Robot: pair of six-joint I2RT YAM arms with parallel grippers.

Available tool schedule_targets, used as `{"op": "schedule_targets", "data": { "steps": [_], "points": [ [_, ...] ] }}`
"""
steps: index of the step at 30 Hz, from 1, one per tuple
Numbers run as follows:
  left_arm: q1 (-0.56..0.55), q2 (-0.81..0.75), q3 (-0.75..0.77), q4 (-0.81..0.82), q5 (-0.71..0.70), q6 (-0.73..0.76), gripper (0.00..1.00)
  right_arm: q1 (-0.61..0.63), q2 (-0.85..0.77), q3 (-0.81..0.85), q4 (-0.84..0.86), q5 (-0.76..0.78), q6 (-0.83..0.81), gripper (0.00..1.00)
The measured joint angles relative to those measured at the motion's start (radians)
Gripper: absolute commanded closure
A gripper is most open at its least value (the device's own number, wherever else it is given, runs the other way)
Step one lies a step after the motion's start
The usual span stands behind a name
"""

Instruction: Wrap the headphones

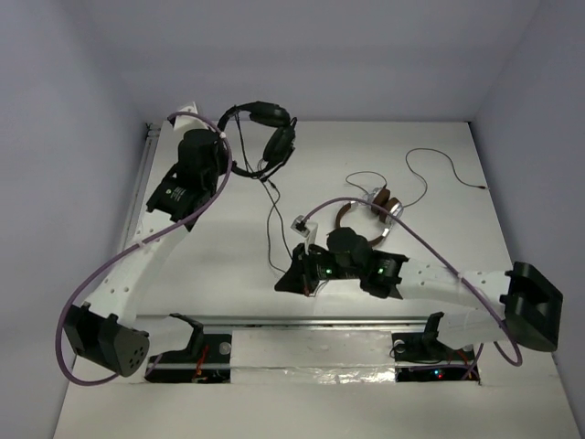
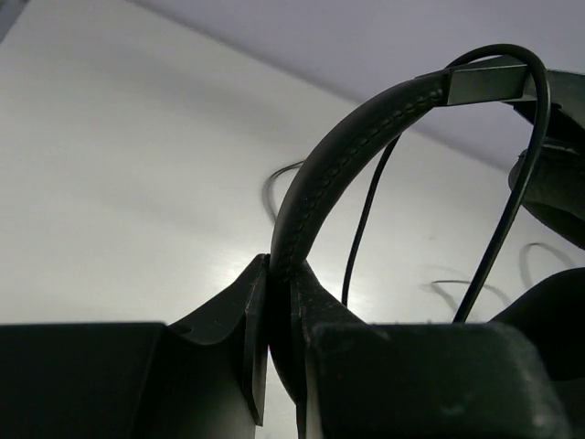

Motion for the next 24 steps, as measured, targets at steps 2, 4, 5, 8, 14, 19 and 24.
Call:
{"op": "schedule_targets", "data": {
  "steps": [2,4,5,8,14,19,24],
  "points": [
    [0.0,-0.002,-0.044,-0.023,-0.039,0.008,1.0,0.027,-0.02,0.073,-0.122,0.032,-0.023,1.0],
    [0.0,-0.002,-0.087,-0.048,-0.069,0.015,1.0,0.05,-0.027,0.15,-0.232,0.055,-0.045,1.0],
    [0.0,-0.002,-0.102,-0.061,-0.08,0.018,1.0,0.061,-0.027,0.193,-0.29,0.07,-0.061,1.0],
    [-0.016,-0.002,-0.142,-0.1,-0.119,0.026,1.0,0.077,-0.026,0.302,-0.438,0.102,-0.107,1.0],
    [-0.079,-0.002,-0.168,-0.154,-0.148,0.033,1.0,0.081,0.002,0.501,-0.658,0.129,-0.181,1.0],
    [-0.153,-0.002,-0.187,-0.181,-0.154,0.053,1.0,0.081,0.037,0.616,-0.79,0.212,-0.254,1.0],
    [-0.19,-0.011,-0.238,-0.224,-0.115,0.092,1.0,0.053,0.039,0.682,-0.878,0.322,-0.322,1.0]
  ]
}}
